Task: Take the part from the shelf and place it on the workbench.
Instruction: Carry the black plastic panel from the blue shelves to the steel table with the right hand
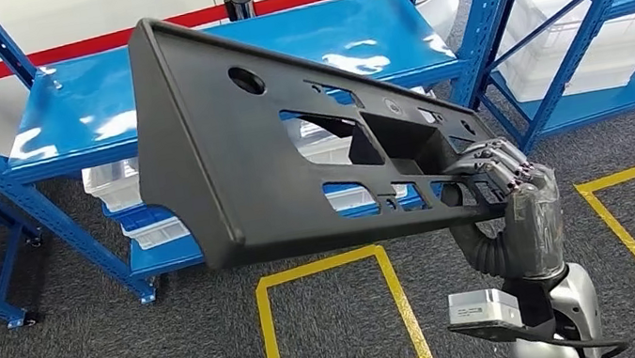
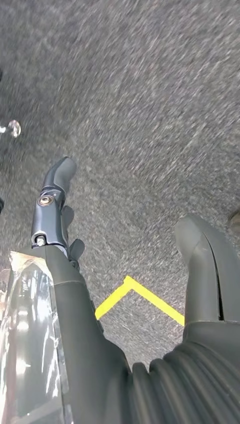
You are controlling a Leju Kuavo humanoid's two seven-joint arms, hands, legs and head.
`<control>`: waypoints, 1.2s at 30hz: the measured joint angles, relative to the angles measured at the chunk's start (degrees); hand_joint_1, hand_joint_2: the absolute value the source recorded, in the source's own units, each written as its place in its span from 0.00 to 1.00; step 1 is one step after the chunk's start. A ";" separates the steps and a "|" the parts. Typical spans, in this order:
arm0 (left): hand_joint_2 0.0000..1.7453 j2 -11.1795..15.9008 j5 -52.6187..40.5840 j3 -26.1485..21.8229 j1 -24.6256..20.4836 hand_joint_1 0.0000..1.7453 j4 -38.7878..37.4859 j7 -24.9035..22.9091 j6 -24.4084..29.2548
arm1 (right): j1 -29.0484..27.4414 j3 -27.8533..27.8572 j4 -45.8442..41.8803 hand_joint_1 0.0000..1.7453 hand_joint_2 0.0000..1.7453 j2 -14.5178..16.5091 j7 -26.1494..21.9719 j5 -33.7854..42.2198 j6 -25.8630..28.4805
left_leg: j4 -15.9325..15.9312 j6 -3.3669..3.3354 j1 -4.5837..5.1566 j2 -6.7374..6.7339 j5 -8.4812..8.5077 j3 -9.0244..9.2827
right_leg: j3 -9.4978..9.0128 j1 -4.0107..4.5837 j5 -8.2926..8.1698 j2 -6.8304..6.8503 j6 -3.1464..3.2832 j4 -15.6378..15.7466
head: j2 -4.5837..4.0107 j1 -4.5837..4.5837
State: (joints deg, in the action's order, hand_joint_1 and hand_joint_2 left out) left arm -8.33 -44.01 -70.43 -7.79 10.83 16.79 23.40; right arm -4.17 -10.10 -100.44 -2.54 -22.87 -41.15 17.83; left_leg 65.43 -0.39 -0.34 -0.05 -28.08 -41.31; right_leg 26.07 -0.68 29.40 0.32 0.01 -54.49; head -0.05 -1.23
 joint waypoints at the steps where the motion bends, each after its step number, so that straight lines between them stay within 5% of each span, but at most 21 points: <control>1: 1.00 0.04 0.89 -0.44 0.00 0.00 0.01 0.57 -0.22 | 0.18 0.34 0.23 0.99 1.00 -0.03 -0.60 0.80 -0.14 | 3.88 0.30 -0.17 0.01 -2.27 -0.67 | 0.69 0.05 -0.66 0.05 0.12 -0.08 | 0.01 0.04; 2: 1.00 0.08 1.89 -0.98 -0.01 0.00 0.03 1.38 -0.64 | 0.35 0.67 0.49 0.99 1.00 -0.05 -1.16 1.56 -0.27 | 6.98 0.56 -0.32 0.02 -3.21 -0.94 | 1.47 0.08 -1.32 0.07 0.03 -0.25 | 0.01 0.04; 4: 1.00 0.16 3.64 -2.09 -0.04 0.00 0.18 3.53 -2.00 | 0.55 1.31 0.98 0.99 1.00 -0.13 -2.11 2.85 -0.42 | 7.97 0.93 -0.70 0.01 -1.53 0.96 | 3.20 0.00 -2.36 0.10 -0.38 -0.90 | 0.01 0.05; 7: 1.00 0.36 4.63 -3.15 -0.23 0.00 0.40 6.07 -3.61 | 0.57 2.30 1.26 0.99 1.00 -0.30 -2.96 4.15 -0.43 | -2.27 1.11 -1.07 0.27 0.19 8.94 | 5.76 -0.13 -3.18 0.16 -1.30 -2.44 | 0.01 0.03; 9: 1.00 0.54 5.25 -3.69 -0.34 0.00 0.44 7.10 -4.46 | 0.49 2.90 1.26 0.99 1.00 -0.46 -3.46 5.04 -0.42 | -6.68 0.83 -0.71 0.59 -0.81 11.32 | 6.78 -0.04 -3.83 0.28 -2.26 -2.98 | 0.01 -0.03; 12: 1.00 0.74 6.19 -4.56 -0.38 0.00 0.45 8.49 -6.14 | -0.07 3.68 1.26 0.99 1.00 -0.83 -4.17 6.32 -0.41 | -7.68 -0.89 -0.36 0.38 0.21 10.42 | 7.82 -0.18 -4.18 0.24 -3.48 -3.40 | 0.01 -0.05; 15: 1.00 0.91 6.19 -4.93 -0.52 0.00 0.46 9.49 -7.14 | -0.71 4.58 1.25 0.99 1.00 -1.53 -4.82 7.02 -0.43 | -8.22 -2.59 -0.38 -0.05 1.96 8.89 | 10.42 -0.24 1.11 -0.02 -2.76 -9.54 | 0.00 -0.29; 17: 1.00 0.97 6.13 -4.95 -0.54 0.00 0.47 9.66 -7.31 | -0.82 4.79 1.24 0.99 1.00 -1.74 -4.99 7.14 -0.43 | -8.20 -2.77 -0.36 -0.12 2.43 8.30 | 11.39 -0.22 3.28 -0.09 -2.43 -12.67 | -0.01 -0.40; 21: 1.00 0.99 6.11 -4.95 -0.56 0.00 0.47 9.72 -7.38 | -0.94 4.91 1.22 0.99 1.00 -1.86 -5.07 7.24 -0.42 | -8.19 -2.78 -0.30 -0.16 2.79 7.79 | 12.12 -0.21 4.54 -0.10 -2.42 -15.25 | 0.00 -0.39; 22: 1.00 0.97 6.06 -4.97 -0.58 0.00 0.47 9.92 -7.53 | -1.19 5.08 1.15 0.99 1.00 -1.97 -5.10 7.27 -0.38 | -8.16 -2.72 -0.28 -0.24 3.37 7.02 | 11.94 -0.25 4.72 -0.10 -2.86 -16.84 | 0.00 -0.38; 23: 1.00 0.93 5.90 -5.00 -0.72 0.00 0.47 10.47 -7.87 | -1.75 5.36 0.74 0.99 1.00 -2.08 -5.12 7.29 -0.21 | -8.10 -2.51 -0.30 -0.30 4.24 5.93 | 9.81 -0.40 3.94 -0.09 -3.65 -15.59 | 0.01 -0.37; 25: 1.00 0.88 5.44 -5.07 -1.21 0.00 0.50 11.85 -8.94 | -3.55 5.98 -0.78 0.99 1.00 -2.26 -5.19 7.26 0.36 | -7.96 -1.66 -0.21 -0.32 6.35 3.79 | 2.68 -0.41 2.46 -0.16 -4.59 -7.39 | 0.01 -0.35; 26: 1.00 0.88 5.22 -5.09 -1.49 0.00 0.52 12.38 -9.42 | -4.60 6.22 -1.70 0.99 1.00 -2.29 -5.25 7.25 0.73 | -7.98 -1.21 -0.18 -0.26 7.17 3.33 | -0.26 -0.35 1.92 -0.21 -4.53 -2.71 | 0.01 -0.34; 27: 1.00 0.92 5.09 -5.10 -1.70 0.00 0.54 12.48 -9.71 | -5.49 6.39 -2.36 0.99 1.00 -2.31 -5.35 7.27 1.00 | -8.09 -0.82 -0.12 -0.23 7.80 3.21 | -1.18 -0.12 2.20 -0.27 -4.03 -0.83 | 0.01 -0.32; 29: 1.00 1.01 4.93 -5.10 -1.94 0.00 0.56 12.01 -9.75 | -6.86 6.73 -3.19 0.99 1.00 -2.32 -5.71 7.60 1.38 | -8.03 -0.19 -0.28 -0.18 7.81 2.90 | -0.18 -0.36 1.49 -0.26 -2.94 -1.09 | 0.00 -0.28; 31: 1.00 1.05 4.83 -5.09 -2.11 0.00 0.56 11.20 -9.56 | -7.74 7.04 -3.76 0.99 1.00 -2.33 -6.10 8.22 1.56 | -5.13 0.33 -0.50 -0.11 3.95 1.90 | 0.86 -0.68 0.43 -0.16 -1.38 -1.15 | 0.01 -0.23; 34: 1.00 1.07 4.82 -5.10 -2.20 0.00 0.56 10.39 -9.45 | -8.60 7.41 -4.27 0.99 1.00 -2.33 -6.43 8.72 1.83 | 5.93 0.70 -0.62 -0.05 -4.01 -0.23 | 2.55 -0.26 -1.30 -0.05 -0.26 -1.37 | 0.01 -0.20; 36: 1.00 1.01 4.82 -5.11 -2.19 0.00 0.56 9.78 -9.30 | -9.12 7.56 -4.47 0.99 1.00 -2.33 -6.58 8.77 2.04 | 9.16 0.66 -0.63 -0.04 -3.75 0.70 | 4.13 -0.01 -2.35 -0.04 -0.32 -1.81 | 0.01 -0.19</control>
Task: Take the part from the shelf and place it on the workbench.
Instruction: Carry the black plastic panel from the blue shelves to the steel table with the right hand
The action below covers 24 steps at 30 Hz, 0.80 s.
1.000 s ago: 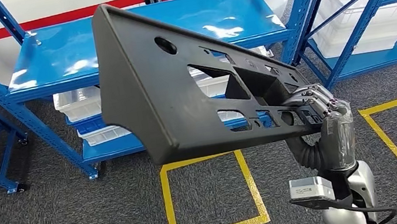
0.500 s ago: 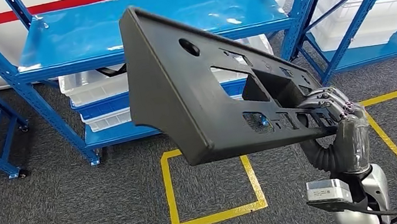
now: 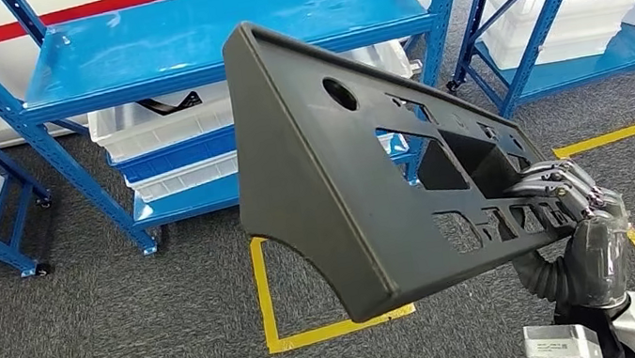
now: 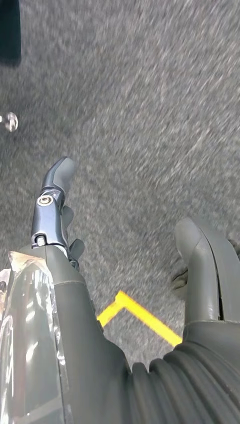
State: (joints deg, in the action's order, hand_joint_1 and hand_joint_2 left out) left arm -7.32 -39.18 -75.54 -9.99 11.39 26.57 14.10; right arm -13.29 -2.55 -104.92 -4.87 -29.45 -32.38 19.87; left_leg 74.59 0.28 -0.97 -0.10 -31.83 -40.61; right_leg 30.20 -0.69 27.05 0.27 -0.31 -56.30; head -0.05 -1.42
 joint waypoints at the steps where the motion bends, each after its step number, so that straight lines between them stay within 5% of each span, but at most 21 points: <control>1: 1.00 -0.04 0.01 -0.02 0.01 0.00 0.00 -0.32 0.12 | -0.21 0.05 -0.14 0.99 1.00 0.00 -0.04 0.04 0.14 | -1.43 -0.16 0.00 0.00 1.37 1.88 | 0.80 0.06 -0.39 -0.02 -0.16 -0.31 | 0.00 0.00; 4: 1.00 -0.09 0.08 -0.06 -0.02 0.00 0.00 -1.04 0.63 | -0.47 0.15 -0.66 0.99 1.00 0.00 -0.14 0.35 0.58 | -12.72 -1.01 0.22 0.24 2.68 10.46 | 2.50 0.26 -1.27 -0.01 -0.88 -1.26 | 0.00 -0.03; 6: 1.00 -0.08 0.22 -0.06 0.08 0.00 0.00 -1.25 0.89 | -0.46 0.17 -0.86 0.99 1.00 0.01 -0.25 0.62 0.82 | -16.58 -1.48 0.70 0.37 1.90 12.58 | 3.02 0.26 -2.03 0.12 -1.81 -1.43 | 0.01 -0.07; 9: 1.00 -0.04 0.67 -0.08 0.41 0.00 -0.01 -1.21 1.19 | -0.41 0.17 -0.96 0.99 1.00 0.00 -0.35 0.97 1.11 | -17.63 -2.63 0.85 -0.02 3.44 11.42 | 4.09 0.11 -1.95 0.15 -2.75 -2.10 | 0.00 -0.09; 13: 1.00 0.07 0.98 -0.10 0.67 0.00 0.00 -1.02 1.33 | -0.13 0.17 -0.92 0.99 1.00 -0.09 -0.37 1.16 1.25 | -18.04 -3.66 0.69 -0.47 6.51 8.17 | 7.34 -0.06 6.56 -0.02 -1.93 -13.04 | 0.01 -0.34; 15: 1.00 0.08 1.11 -0.10 0.73 0.00 0.00 -0.95 1.31 | -0.13 0.17 -0.91 0.99 1.00 -0.09 -0.37 1.20 1.26 | -17.98 -3.46 0.67 -0.58 8.08 6.10 | 6.81 -0.27 6.70 -0.02 -2.99 -16.98 | 0.01 -0.33; 16: 1.00 0.08 1.20 -0.10 0.77 0.00 0.00 -0.92 1.30 | -0.13 0.16 -0.91 0.99 1.00 -0.09 -0.38 1.20 1.27 | -17.93 -3.27 0.62 -0.62 8.90 5.03 | 5.32 -0.42 5.33 -0.02 -3.84 -16.45 | 0.01 -0.33; 18: 1.00 0.10 1.43 -0.13 0.85 0.00 0.01 -0.80 1.28 | 0.02 0.14 -0.91 0.99 1.00 -0.09 -0.39 1.21 1.21 | -17.67 -2.70 0.57 -0.59 10.45 3.12 | -0.58 -0.68 3.45 -0.02 -4.78 -9.71 | 0.01 -0.34; 20: 1.00 0.11 1.80 -0.20 0.93 0.00 0.02 -0.58 1.29 | 0.65 0.10 -0.83 0.99 1.00 -0.09 -0.46 1.28 1.04 | -17.46 -1.98 0.70 -0.57 11.91 2.05 | -6.44 -0.38 4.82 -0.15 -4.02 -1.02 | 0.00 -0.31; 21: 1.00 0.11 1.97 -0.24 0.98 0.00 0.02 -0.44 1.30 | 1.17 0.08 -0.70 0.99 1.00 -0.09 -0.50 1.35 0.90 | -17.52 -1.67 0.76 -0.59 12.61 1.87 | -7.71 -0.11 5.65 -0.22 -3.42 1.30 | 0.00 -0.27; 23: 1.00 0.12 2.19 -0.30 1.12 0.00 0.02 -0.24 1.32 | 2.28 0.01 -0.18 0.99 1.00 -0.05 -0.53 1.45 0.58 | -17.73 -1.08 0.62 -0.58 13.67 1.71 | -7.05 -0.19 5.37 -0.23 -2.34 1.67 | 0.00 -0.21; 24: 1.00 0.11 2.25 -0.34 1.21 0.00 0.02 -0.18 1.32 | 2.81 -0.05 0.12 0.99 1.00 0.05 -0.51 1.40 0.46 | -17.26 -0.79 0.48 -0.51 12.92 1.45 | -6.53 -0.39 4.85 -0.16 -1.78 1.52 | 0.01 -0.15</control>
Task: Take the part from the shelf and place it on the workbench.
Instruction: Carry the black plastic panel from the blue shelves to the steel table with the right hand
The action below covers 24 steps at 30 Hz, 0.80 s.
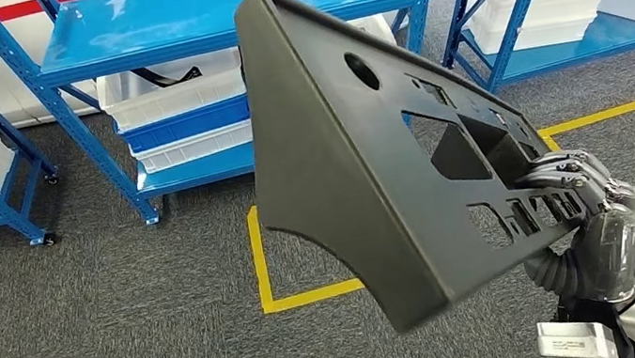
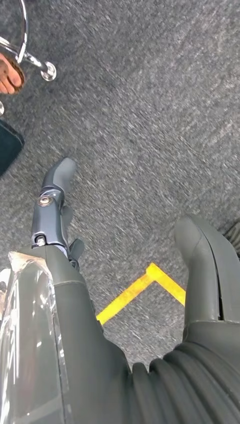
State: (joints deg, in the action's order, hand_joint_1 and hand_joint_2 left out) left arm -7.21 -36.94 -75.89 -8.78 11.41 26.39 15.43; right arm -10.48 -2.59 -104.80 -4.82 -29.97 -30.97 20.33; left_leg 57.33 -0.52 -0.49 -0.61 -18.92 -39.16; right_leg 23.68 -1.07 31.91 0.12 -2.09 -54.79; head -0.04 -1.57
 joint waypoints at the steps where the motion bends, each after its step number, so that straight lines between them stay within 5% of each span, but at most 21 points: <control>1: 1.00 -0.03 0.04 -0.05 0.08 0.00 0.00 0.04 0.00 | 0.49 -0.07 0.31 0.99 1.00 0.13 0.07 -0.14 -0.07 | 1.38 0.28 -0.15 0.06 -2.08 -0.43 | 0.61 -0.25 -0.64 0.12 0.75 -0.06 | 0.00 0.03; 4: 1.00 -0.11 -0.11 -0.20 0.19 0.00 0.00 0.14 0.01 | 1.57 -0.20 0.89 0.99 1.00 0.75 0.65 -1.10 -0.02 | 11.53 0.90 -0.34 0.35 -11.54 -2.26 | 2.98 -0.14 -2.92 0.41 2.06 -0.15 | 0.00 0.15; 5: 1.00 -0.11 -0.20 -0.23 0.20 0.00 0.00 0.14 0.01 | 1.72 -0.21 0.97 0.99 1.00 1.02 0.96 -1.54 0.03 | 14.96 1.05 -0.36 0.43 -12.75 -2.46 | 3.84 -0.02 -3.67 0.48 2.04 -0.22 | 0.00 0.17; 7: 1.00 -0.15 -0.38 -0.24 0.17 0.00 0.00 0.14 0.04 | 1.76 -0.22 1.01 0.99 1.00 1.57 1.53 -2.38 0.14 | 17.31 1.21 -0.56 0.49 -11.02 -0.85 | 5.73 0.07 -5.03 0.54 1.76 -0.66 | 0.00 0.19; 9: 1.00 -0.18 -0.65 -0.25 0.04 0.00 0.00 0.14 0.14 | 1.64 -0.22 0.84 0.99 1.00 2.03 1.89 -2.85 0.27 | 12.06 1.26 -0.91 0.59 -8.87 4.35 | 7.68 0.05 -5.97 0.52 1.13 -1.65 | 0.00 0.21; 11: 1.00 -0.19 -0.83 -0.26 -0.11 0.00 0.01 0.14 0.26 | 1.39 -0.19 0.41 0.99 1.00 2.28 2.14 -2.99 0.34 | 4.57 1.08 -0.87 0.94 -10.10 9.78 | 9.11 0.20 -6.56 0.59 0.34 -2.73 | 0.00 0.16; 13: 1.00 -0.18 -0.79 -0.26 -0.17 0.00 0.03 0.16 0.35 | 1.09 -0.19 0.07 0.99 1.00 2.37 2.20 -2.99 0.34 | 1.22 0.49 -0.43 1.15 -11.56 11.30 | 10.04 0.35 -7.43 0.74 -0.51 -3.17 | 0.00 0.07; 15: 1.00 -0.19 -0.44 -0.28 -0.11 0.00 0.04 0.21 0.44 | 0.76 -0.22 0.02 0.99 1.00 2.45 2.17 -2.93 0.22 | 0.61 -0.80 -0.29 0.87 -10.97 10.08 | 11.11 0.31 -7.68 0.74 -1.13 -3.61 | 0.00 0.01; 16: 1.00 -0.18 -0.19 -0.30 -0.07 0.00 0.05 0.26 0.48 | 0.68 -0.24 0.03 0.99 1.00 2.50 2.13 -2.90 0.09 | 0.48 -1.54 -0.26 0.67 -10.30 9.24 | 11.86 0.28 -6.51 0.69 -1.02 -4.65 | 0.00 -0.02; 18: 1.00 -0.16 0.16 -0.34 -0.02 0.00 0.13 0.34 0.56 | 0.87 -0.25 0.11 0.99 1.00 2.55 2.05 -2.89 -0.21 | 0.36 -2.50 -0.14 0.29 -8.74 7.43 | 13.71 0.21 -1.61 0.49 -0.22 -9.64 | 0.00 -0.07; 20: 1.00 -0.11 0.24 -0.37 -0.01 0.00 0.19 0.35 0.62 | 1.47 -0.28 0.34 0.99 1.00 2.64 2.04 -2.92 -0.52 | 0.41 -2.79 0.05 0.10 -7.16 5.48 | 14.90 0.23 2.39 0.31 0.05 -16.56 | 0.00 -0.13; 22: 1.00 -0.17 0.24 -0.37 -0.01 0.00 0.19 0.39 0.64 | 2.17 -0.30 0.66 0.99 1.00 2.77 2.08 -2.99 -0.77 | 0.46 -2.67 0.19 0.01 -5.54 3.45 | 13.81 0.22 1.53 0.21 -0.97 -19.63 | 0.00 -0.13; 24: 1.00 -0.26 0.23 -0.37 -0.01 0.00 0.17 0.50 0.65 | 2.71 -0.31 0.85 0.99 1.00 2.93 2.13 -3.06 -0.91 | 0.50 -2.34 0.24 0.00 -3.95 1.62 | 9.60 0.31 -1.47 0.19 -1.83 -16.09 | 0.00 -0.13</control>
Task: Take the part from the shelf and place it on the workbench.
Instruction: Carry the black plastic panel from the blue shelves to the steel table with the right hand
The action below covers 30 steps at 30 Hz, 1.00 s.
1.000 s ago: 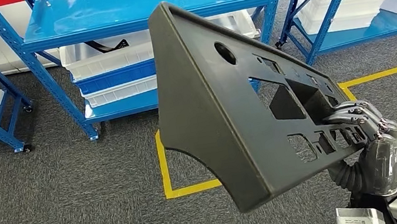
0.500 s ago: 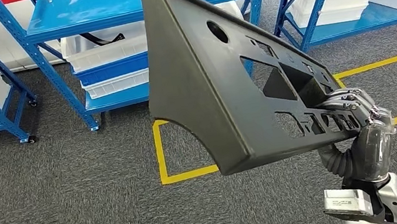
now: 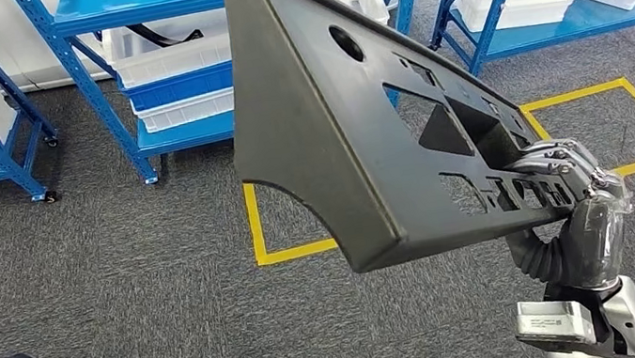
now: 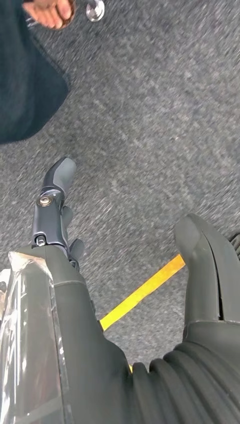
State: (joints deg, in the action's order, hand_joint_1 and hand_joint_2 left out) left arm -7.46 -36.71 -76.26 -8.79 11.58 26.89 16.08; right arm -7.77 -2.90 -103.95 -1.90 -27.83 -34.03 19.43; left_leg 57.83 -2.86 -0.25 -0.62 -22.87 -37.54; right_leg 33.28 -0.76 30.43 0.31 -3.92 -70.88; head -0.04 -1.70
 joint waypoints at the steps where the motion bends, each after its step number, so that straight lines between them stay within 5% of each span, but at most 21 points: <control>1: 1.00 -0.06 0.00 -0.01 -0.01 0.00 0.00 0.10 0.01 | 0.25 -0.01 0.03 0.99 1.00 0.09 0.03 -0.02 -0.04 | 0.07 0.26 0.08 0.02 0.71 -0.66 | -3.66 0.21 -0.17 0.02 0.28 4.45 | 0.00 -0.01; 3: 1.00 -0.17 0.05 -0.05 -0.01 0.00 0.01 0.33 0.03 | 0.72 -0.01 0.04 0.99 1.00 0.22 0.04 -0.02 -0.06 | 0.09 0.88 0.26 -0.01 2.00 -1.30 | -9.53 0.70 2.12 0.04 1.61 13.28 | 0.00 0.09; 4: 1.00 -0.21 0.14 -0.08 0.00 0.00 0.02 0.46 0.05 | 0.89 -0.01 0.05 0.99 1.00 0.27 0.04 -0.01 -0.07 | -0.06 1.25 0.30 -0.06 2.62 -1.39 | -11.02 0.97 3.16 0.03 2.25 15.96 | 0.00 0.14; 6: 1.00 -0.19 0.55 -0.15 0.06 0.00 0.02 0.66 0.14 | 1.08 -0.01 0.21 0.99 1.00 0.40 0.04 0.03 -0.17 | -0.33 1.96 0.09 -0.06 3.37 -1.61 | -10.59 0.74 2.86 0.01 3.09 16.66 | 0.00 0.23; 8: 1.00 -0.19 1.09 -0.27 0.18 0.00 0.02 0.80 0.26 | 1.52 0.00 0.60 0.99 1.00 0.61 0.04 -0.08 -0.33 | 2.03 2.58 -0.22 0.14 0.38 -2.58 | -9.80 0.19 1.63 0.05 4.15 16.75 | 0.00 0.28; 10: 1.00 -0.15 1.55 -0.41 0.29 0.00 0.02 0.93 0.39 | 2.35 -0.01 1.24 0.99 1.00 0.83 0.08 -0.54 -0.39 | 8.73 3.14 -0.41 0.39 -5.18 -4.54 | -8.82 0.06 0.57 0.21 4.80 16.70 | -0.01 0.35; 11: 1.00 -0.10 1.74 -0.46 0.33 0.00 0.02 0.97 0.45 | 2.80 -0.03 1.68 0.99 1.00 0.95 0.17 -0.91 -0.36 | 12.41 3.41 -0.43 0.47 -6.95 -5.44 | -8.34 0.09 0.17 0.35 4.80 16.66 | -0.01 0.36; 13: 1.00 -0.04 2.04 -0.51 0.42 0.00 0.02 1.02 0.55 | 3.72 -0.08 2.75 0.99 1.00 1.17 0.45 -1.70 -0.26 | 15.73 3.80 -0.60 0.52 -7.13 -5.14 | -7.41 0.09 -0.45 0.79 4.58 16.49 | 0.00 0.37; 16: 1.00 0.05 2.42 -0.63 0.43 0.00 0.04 1.03 0.63 | 5.24 -0.15 4.13 0.99 1.00 1.42 0.81 -2.32 -0.20 | 6.16 3.82 -0.96 -0.66 -4.27 2.58 | -6.77 0.10 -0.71 1.71 4.19 15.98 | 0.00 0.39; 18: 1.00 0.10 2.73 -0.80 0.38 0.00 0.09 1.05 0.67 | 6.56 -0.23 4.97 0.99 1.00 1.53 0.94 -2.48 -0.20 | 0.69 3.12 -0.69 -1.68 -3.89 6.14 | -6.51 0.46 -0.71 2.33 3.63 15.56 | 0.00 0.32; 21: 1.00 0.12 3.13 -1.15 0.42 0.00 0.13 1.09 0.84 | 8.34 -0.57 6.45 0.99 1.00 1.63 1.08 -2.45 -0.26 | -0.33 1.58 -0.38 -1.16 -3.89 5.69 | -6.28 0.82 -0.70 3.24 2.55 15.29 | 0.00 0.12; 23: 1.00 0.09 3.37 -1.37 0.43 0.00 0.13 1.15 0.98 | 9.21 -0.81 7.19 0.99 1.00 1.66 1.08 -2.29 -0.32 | -0.86 0.83 -0.59 -0.51 -3.45 5.36 | -5.27 0.71 0.20 2.49 2.17 13.73 | 0.00 0.06; 27: 1.00 0.13 4.07 -1.94 0.48 0.00 0.13 1.18 1.27 | 10.61 -1.18 9.80 0.99 1.00 1.56 0.88 -1.62 -0.60 | -0.99 0.03 -0.56 0.99 -2.69 4.51 | 1.54 0.33 5.61 0.47 2.39 0.11 | 0.00 0.01; 28: 1.00 0.11 4.26 -2.11 0.54 0.00 0.13 1.18 1.41 | 10.93 -1.25 10.56 0.99 1.00 1.57 0.80 -1.52 -0.70 | -0.96 0.05 -0.53 1.47 -2.58 4.37 | 2.36 0.23 5.66 0.38 2.08 -1.40 | 0.00 0.01; 30: 1.00 0.08 4.69 -2.40 0.65 0.00 0.13 1.18 1.71 | 11.84 -1.47 11.93 0.99 1.00 1.56 0.47 -1.38 -0.84 | -0.90 0.26 -0.52 2.47 -2.39 4.32 | 0.67 -0.06 3.01 0.00 1.03 2.62 | 0.00 0.00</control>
State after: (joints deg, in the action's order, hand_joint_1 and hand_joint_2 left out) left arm -7.39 -32.02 -78.66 -8.14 11.72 28.07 17.79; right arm 4.07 -4.37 -92.02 -0.33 -27.37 -35.41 18.59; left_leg 56.92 -2.60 -0.77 1.85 -25.25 -33.22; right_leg 33.94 -0.82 33.45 0.31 -2.89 -68.26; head -0.04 -1.70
